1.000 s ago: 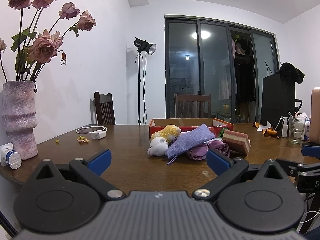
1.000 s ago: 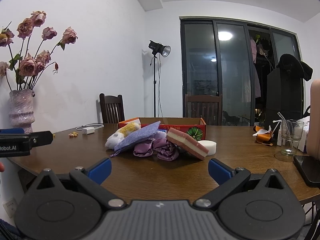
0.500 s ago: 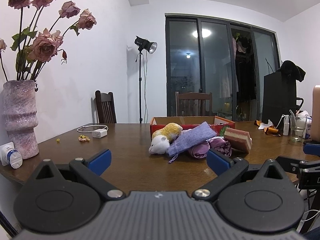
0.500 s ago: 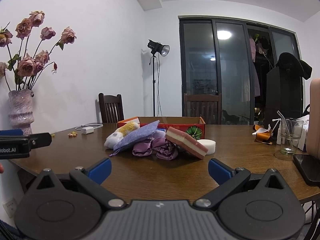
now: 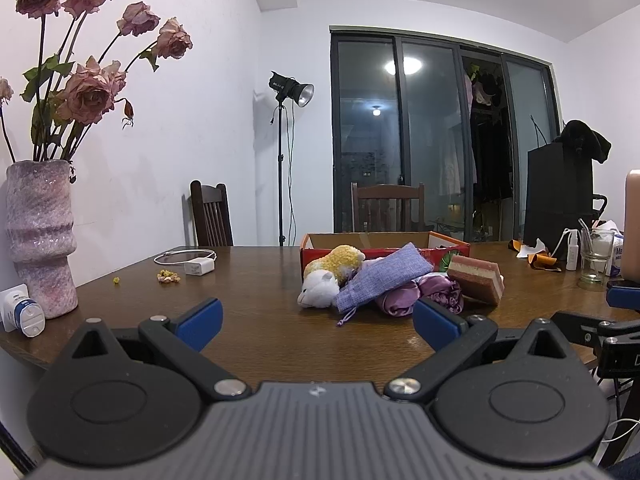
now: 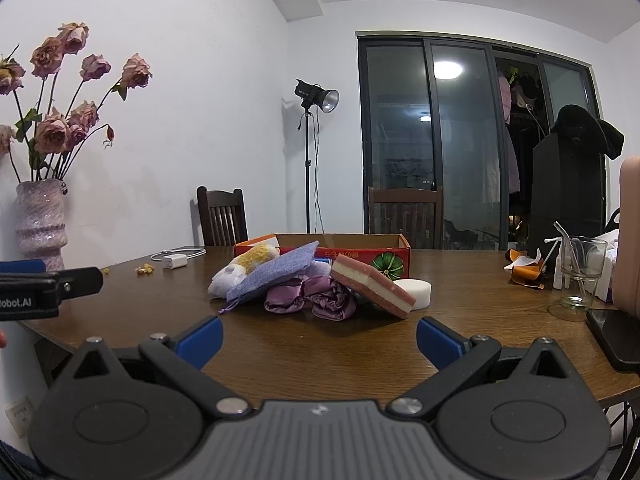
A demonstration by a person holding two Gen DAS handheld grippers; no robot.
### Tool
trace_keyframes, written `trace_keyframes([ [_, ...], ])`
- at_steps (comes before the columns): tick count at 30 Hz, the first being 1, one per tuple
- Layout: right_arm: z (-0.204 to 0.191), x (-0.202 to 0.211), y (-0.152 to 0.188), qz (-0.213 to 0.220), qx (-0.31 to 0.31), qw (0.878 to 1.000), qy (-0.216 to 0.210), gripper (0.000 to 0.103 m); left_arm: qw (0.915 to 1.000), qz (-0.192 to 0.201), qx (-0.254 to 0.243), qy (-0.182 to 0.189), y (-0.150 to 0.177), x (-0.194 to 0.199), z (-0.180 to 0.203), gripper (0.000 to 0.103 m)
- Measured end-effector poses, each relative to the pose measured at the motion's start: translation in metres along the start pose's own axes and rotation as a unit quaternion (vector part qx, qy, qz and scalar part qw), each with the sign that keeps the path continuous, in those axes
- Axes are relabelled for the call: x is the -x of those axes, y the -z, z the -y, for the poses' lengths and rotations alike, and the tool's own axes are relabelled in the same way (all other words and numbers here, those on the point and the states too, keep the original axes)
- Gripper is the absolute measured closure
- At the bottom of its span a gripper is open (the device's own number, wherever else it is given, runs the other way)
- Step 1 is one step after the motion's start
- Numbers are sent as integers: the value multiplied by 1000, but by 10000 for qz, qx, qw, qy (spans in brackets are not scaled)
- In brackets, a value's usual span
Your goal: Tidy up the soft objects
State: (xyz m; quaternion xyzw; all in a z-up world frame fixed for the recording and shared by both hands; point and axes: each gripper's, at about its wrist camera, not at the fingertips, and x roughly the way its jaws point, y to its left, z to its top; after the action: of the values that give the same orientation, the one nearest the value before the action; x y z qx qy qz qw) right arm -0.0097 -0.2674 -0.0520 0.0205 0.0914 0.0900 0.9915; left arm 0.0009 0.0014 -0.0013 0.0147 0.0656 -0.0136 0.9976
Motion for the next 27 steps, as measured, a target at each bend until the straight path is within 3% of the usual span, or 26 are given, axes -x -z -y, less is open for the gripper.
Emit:
trace_keyframes([
  [27, -2, 0, 2, -30, -17, 10000, -14, 0, 10000, -50, 7, -18, -1, -1, 2, 0],
])
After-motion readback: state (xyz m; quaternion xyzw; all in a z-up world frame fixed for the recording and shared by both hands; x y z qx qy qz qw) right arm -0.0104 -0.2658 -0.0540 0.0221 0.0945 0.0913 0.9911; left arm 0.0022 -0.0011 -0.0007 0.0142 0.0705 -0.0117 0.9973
